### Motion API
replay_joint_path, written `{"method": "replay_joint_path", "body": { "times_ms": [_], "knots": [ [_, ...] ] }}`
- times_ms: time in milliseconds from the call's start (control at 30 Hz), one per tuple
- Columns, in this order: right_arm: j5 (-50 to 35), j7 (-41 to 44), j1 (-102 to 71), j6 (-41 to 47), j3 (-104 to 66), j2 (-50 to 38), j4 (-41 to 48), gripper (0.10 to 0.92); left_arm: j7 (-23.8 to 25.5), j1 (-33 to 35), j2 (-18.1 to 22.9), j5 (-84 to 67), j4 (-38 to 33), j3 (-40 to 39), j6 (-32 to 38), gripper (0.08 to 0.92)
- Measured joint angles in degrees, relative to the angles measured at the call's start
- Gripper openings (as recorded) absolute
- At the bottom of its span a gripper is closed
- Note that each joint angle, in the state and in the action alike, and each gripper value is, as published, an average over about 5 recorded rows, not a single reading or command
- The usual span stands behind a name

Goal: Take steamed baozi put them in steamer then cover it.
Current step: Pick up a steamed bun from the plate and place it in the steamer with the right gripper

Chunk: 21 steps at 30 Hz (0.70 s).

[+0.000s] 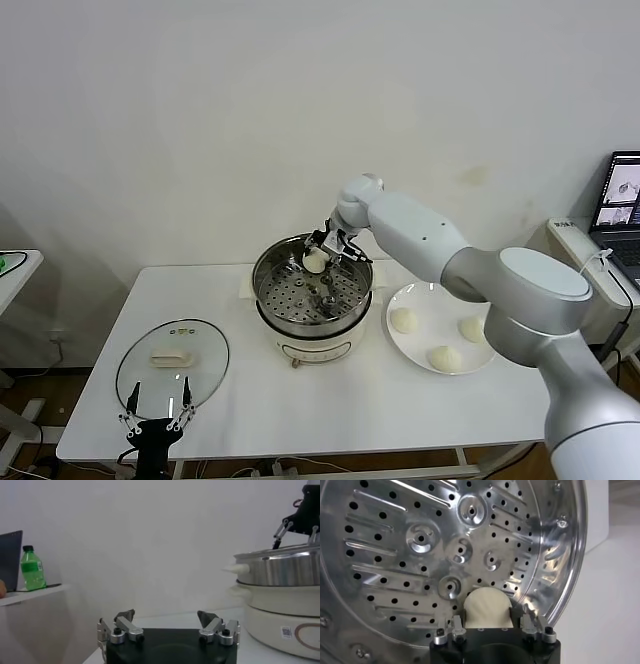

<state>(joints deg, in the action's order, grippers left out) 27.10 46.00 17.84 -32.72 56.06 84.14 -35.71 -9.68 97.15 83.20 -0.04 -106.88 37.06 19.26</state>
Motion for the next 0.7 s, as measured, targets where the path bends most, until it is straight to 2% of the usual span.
{"method": "replay_joint_path", "body": {
  "times_ms": [700],
  "knots": [
    [-1.8,0.4,0.4,-0.7,1.0,0.8,0.8,0.568,0.0,-0.1,0.0,0.0,0.2,-0.1,0.1,0.823]
  ]
}}
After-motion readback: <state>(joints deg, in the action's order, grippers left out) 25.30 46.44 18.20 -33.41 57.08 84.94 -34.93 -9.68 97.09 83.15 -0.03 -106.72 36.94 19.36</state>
